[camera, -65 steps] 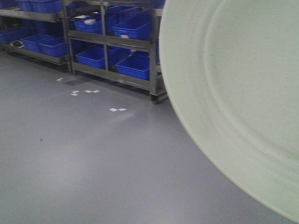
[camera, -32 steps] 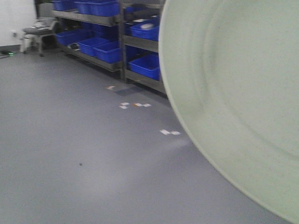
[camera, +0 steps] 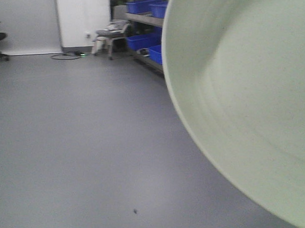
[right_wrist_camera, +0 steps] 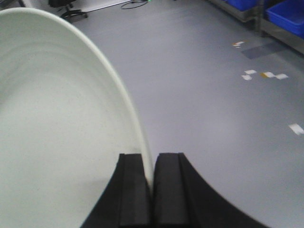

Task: Place green plate on second shelf with right arm
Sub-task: 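Drive the base away from the table carrying the plate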

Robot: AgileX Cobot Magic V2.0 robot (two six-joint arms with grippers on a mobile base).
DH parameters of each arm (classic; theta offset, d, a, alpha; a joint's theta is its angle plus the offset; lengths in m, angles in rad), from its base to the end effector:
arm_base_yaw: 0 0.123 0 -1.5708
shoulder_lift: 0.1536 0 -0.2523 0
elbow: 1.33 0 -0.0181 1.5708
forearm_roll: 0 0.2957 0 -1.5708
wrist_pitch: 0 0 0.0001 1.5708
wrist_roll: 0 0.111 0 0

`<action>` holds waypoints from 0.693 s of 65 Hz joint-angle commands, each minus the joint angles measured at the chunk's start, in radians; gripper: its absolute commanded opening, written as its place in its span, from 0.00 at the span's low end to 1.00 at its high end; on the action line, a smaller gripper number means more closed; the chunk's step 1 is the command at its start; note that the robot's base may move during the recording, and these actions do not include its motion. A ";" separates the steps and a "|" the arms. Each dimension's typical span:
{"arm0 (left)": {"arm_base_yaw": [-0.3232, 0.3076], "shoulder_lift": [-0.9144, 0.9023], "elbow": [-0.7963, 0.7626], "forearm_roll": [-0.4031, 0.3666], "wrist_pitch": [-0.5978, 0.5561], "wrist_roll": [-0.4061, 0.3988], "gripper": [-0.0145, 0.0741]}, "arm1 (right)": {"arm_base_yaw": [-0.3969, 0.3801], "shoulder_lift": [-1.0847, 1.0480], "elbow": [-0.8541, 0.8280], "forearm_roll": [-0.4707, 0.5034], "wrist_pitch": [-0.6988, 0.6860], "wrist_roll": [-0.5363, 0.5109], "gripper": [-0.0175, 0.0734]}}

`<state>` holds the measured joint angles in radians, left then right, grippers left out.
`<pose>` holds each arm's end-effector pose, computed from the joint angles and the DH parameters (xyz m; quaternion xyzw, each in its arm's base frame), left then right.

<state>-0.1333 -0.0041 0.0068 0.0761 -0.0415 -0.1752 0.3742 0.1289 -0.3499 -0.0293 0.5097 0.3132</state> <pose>0.1524 -0.0208 0.2174 0.0125 0.6611 -0.0880 0.7450 0.1334 0.0507 0.2780 -0.0290 0.7740 0.2002 0.5999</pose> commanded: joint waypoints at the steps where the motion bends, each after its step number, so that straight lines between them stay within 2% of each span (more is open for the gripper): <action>1: -0.002 -0.018 0.040 -0.009 -0.084 -0.002 0.31 | -0.004 0.017 -0.031 -0.002 -0.111 0.000 0.22; 45: -0.002 -0.018 0.040 -0.009 -0.084 -0.002 0.31 | -0.004 0.017 -0.031 -0.002 -0.110 0.000 0.22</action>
<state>-0.1333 -0.0041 0.0068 0.0761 -0.0415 -0.1752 0.3742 0.1289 -0.3499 -0.0293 0.5116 0.3132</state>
